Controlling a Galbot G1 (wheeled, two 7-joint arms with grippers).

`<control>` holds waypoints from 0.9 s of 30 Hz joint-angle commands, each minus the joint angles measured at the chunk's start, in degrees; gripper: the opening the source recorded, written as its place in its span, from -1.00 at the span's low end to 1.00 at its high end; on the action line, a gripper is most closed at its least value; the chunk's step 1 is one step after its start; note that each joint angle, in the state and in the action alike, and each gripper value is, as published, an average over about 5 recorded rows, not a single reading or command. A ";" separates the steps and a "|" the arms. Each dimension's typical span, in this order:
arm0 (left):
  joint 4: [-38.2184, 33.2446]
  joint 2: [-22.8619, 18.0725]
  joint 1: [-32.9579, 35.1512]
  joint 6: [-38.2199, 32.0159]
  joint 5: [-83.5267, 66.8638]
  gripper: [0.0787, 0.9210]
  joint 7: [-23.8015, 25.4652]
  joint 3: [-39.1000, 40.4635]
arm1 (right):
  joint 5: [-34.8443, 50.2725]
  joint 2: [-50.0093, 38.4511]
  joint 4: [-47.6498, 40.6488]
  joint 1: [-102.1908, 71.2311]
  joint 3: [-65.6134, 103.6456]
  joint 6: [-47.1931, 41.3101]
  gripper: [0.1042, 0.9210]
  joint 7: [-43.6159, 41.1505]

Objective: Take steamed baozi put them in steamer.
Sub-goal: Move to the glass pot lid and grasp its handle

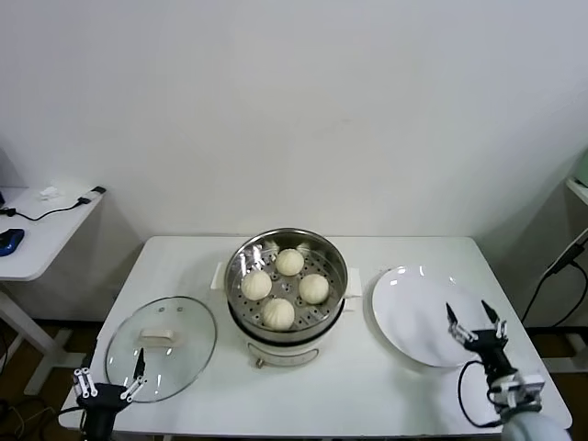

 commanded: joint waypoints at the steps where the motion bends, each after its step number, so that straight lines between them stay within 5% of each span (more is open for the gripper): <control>1: 11.48 3.59 -3.13 0.38 41.59 0.77 -16.30 1.16 | -10.14 9.83 1.55 -7.01 0.67 0.54 0.76 2.63; 14: 19.87 1.21 -13.59 3.73 53.67 0.77 -17.68 1.29 | -10.27 10.75 4.27 -8.27 0.93 0.16 0.76 2.35; 27: 23.72 1.72 -18.31 6.41 53.03 0.77 -13.68 2.42 | -9.93 11.07 5.07 -9.39 2.00 0.62 0.76 2.02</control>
